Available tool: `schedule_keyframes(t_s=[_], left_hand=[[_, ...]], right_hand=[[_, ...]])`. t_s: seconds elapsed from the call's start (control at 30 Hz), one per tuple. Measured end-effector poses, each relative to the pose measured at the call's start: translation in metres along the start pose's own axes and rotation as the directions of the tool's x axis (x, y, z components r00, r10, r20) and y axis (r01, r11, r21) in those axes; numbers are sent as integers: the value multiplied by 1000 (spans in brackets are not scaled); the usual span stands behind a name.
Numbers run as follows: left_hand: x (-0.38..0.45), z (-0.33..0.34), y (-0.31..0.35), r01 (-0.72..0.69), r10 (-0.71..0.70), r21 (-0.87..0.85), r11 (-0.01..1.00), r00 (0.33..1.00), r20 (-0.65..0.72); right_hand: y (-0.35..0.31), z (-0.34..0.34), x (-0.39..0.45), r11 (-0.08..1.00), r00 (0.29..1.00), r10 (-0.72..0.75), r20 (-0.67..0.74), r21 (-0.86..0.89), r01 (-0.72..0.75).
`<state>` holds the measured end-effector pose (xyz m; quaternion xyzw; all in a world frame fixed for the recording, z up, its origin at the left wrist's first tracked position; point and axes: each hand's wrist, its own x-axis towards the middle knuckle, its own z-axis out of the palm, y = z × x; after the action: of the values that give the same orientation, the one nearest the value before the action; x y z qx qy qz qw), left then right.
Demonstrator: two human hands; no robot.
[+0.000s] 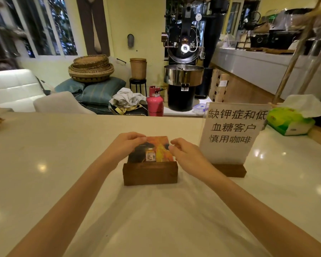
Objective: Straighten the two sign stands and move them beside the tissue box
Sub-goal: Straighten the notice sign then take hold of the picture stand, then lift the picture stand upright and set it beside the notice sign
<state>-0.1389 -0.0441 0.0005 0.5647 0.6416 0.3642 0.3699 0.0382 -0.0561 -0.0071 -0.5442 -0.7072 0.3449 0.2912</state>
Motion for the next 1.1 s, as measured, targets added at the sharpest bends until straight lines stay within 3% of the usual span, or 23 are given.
schedule_keyframes(t_s=[0.17, 0.27, 0.43, 0.57, 0.9, 1.1], left_hand=[[2, -11, -28, 103, -103, 5, 995, 994, -35], [3, -14, -38, 152, -155, -75, 985, 987, -34], [2, -16, -45, 237, -238, -120, 964, 971, 11], [2, -15, -51, 278, -255, -203, 939, 958, 129], [3, -17, -58, 270, -244, -285, 920, 962, 122], [1, -21, -53, 230, -202, -296, 927, 972, 123]], right_hand=[[0, 11, 25, 986, 987, 158, -27, -44, -160], [3, 14, 35, 961, 961, 277, -15, -10, -277], [10, 17, 41, 901, 915, 403, -7, 178, -396], [13, 17, 38, 882, 906, 421, 45, 214, -420], [19, 21, 36, 867, 909, 415, 49, 281, -411], [15, 19, 30, 899, 939, 344, 17, 284, -334]])
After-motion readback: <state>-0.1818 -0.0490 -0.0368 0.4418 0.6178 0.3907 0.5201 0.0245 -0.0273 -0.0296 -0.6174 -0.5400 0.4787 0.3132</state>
